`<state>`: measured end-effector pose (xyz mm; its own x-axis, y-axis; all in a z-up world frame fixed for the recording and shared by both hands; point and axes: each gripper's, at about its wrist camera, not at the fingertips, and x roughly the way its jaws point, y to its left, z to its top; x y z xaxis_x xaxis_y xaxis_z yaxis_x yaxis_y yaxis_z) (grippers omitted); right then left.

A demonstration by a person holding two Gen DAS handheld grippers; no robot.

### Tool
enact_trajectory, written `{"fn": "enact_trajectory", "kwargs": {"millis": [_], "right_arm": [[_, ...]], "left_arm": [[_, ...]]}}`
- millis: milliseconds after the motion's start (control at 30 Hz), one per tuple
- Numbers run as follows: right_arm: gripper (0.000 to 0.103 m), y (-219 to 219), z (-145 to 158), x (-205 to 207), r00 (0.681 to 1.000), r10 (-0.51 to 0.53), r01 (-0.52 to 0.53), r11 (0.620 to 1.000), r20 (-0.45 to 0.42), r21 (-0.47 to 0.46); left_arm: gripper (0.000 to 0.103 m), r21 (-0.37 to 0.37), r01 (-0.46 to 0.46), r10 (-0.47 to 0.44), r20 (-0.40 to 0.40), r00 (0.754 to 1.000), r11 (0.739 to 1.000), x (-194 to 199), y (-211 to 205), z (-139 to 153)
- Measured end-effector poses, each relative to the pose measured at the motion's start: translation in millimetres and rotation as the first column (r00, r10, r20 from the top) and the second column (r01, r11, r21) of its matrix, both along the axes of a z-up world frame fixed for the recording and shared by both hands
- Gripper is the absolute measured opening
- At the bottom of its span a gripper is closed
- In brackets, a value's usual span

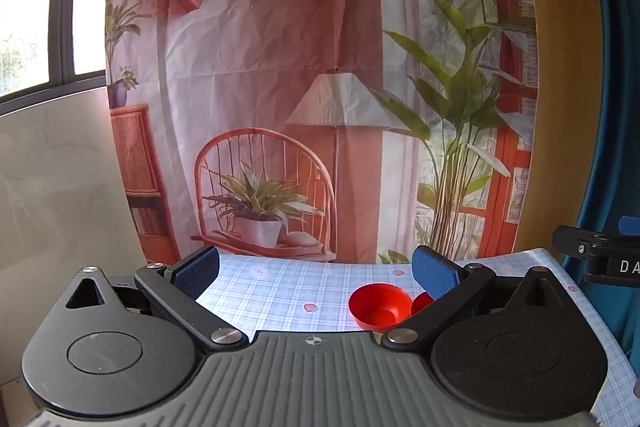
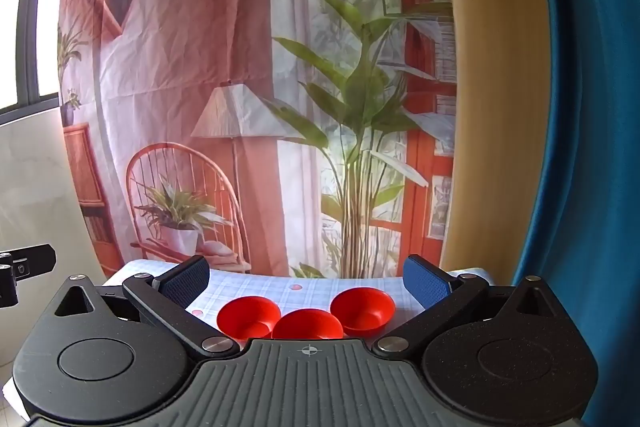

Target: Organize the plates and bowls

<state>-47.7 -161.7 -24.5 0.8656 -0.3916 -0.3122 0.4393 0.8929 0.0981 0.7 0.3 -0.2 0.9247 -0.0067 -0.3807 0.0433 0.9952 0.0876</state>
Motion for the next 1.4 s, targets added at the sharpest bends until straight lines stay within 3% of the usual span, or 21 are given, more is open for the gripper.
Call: {"fn": "enact_trajectory", "kwargs": {"millis": [700,1400], "right_arm": [[0.103,3.3,5.2,0.4,1.000,0.002,-0.002,1.000,-0.004,-0.006],[0.103,3.6,2.5,-0.4,1.000,0.001,-0.001,1.000,-0.001,-0.010]], "left_arm": [[0.103,0.035,-0.011,0.009,0.049,0.999,0.999,-7.1,-3.9,1.8],[0.103,0.026,-0.015,0.014,0.044,0.999,1.000,-5.6,-3.4,1.2]]}}
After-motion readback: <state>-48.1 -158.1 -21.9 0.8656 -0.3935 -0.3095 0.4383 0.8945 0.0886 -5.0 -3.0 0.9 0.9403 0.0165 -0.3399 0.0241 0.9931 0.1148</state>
